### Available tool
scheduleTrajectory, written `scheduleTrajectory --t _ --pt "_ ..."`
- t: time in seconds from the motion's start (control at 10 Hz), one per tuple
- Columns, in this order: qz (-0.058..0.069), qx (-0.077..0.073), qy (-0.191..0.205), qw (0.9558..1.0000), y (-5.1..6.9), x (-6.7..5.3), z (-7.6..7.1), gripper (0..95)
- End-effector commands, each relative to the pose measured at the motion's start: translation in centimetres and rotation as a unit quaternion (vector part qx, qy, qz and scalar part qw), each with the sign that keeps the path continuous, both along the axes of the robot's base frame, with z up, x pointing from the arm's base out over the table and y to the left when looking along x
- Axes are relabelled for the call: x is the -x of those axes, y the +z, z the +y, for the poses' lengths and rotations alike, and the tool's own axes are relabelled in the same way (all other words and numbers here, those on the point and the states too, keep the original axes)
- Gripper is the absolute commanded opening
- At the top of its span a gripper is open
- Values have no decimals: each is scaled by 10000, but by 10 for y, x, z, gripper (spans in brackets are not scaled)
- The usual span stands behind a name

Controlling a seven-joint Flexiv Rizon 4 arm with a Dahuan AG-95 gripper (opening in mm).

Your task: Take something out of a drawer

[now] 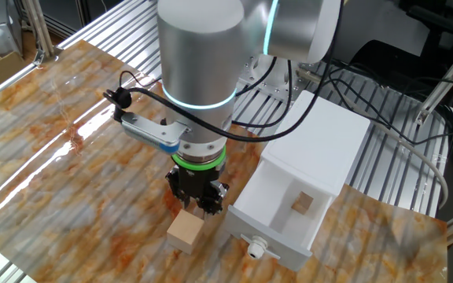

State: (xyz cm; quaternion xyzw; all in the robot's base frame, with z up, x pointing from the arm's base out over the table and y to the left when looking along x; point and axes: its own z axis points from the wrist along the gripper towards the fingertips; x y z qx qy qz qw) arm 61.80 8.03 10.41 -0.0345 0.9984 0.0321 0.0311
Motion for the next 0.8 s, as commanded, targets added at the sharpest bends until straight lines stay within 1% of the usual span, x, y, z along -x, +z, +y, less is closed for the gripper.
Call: scheduleTrajectory --t 0.1,0.2,0.3,0.4,0.5,0.6,0.8 --pt "13 9 71 10000 9 11 9 0" --pt "87 -3 49 9999 14 14 12 0" --pt "234 -59 63 9997 22 15 12 0" --pt "309 -90 76 9995 27 16 12 0" --pt "304 -47 33 9995 34 23 17 0" --pt "326 -33 12 9995 40 24 21 0" --pt "422 -34 31 9991 48 24 23 0"
